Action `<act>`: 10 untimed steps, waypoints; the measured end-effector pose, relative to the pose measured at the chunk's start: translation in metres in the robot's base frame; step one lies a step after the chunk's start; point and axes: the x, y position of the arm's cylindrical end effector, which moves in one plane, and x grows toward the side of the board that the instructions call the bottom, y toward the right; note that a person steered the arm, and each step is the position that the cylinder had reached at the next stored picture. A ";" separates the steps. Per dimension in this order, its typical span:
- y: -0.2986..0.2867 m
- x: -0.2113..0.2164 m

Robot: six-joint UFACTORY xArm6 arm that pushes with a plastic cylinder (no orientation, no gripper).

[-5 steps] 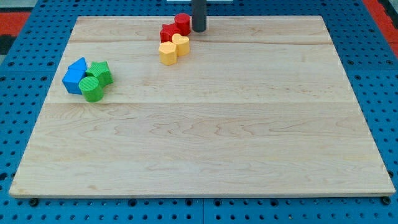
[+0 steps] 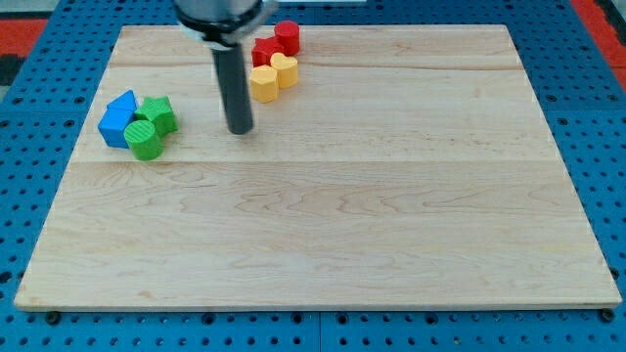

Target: Push the yellow hexagon towards the center of the board

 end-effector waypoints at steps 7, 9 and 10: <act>0.065 -0.076; 0.083 -0.049; 0.143 -0.044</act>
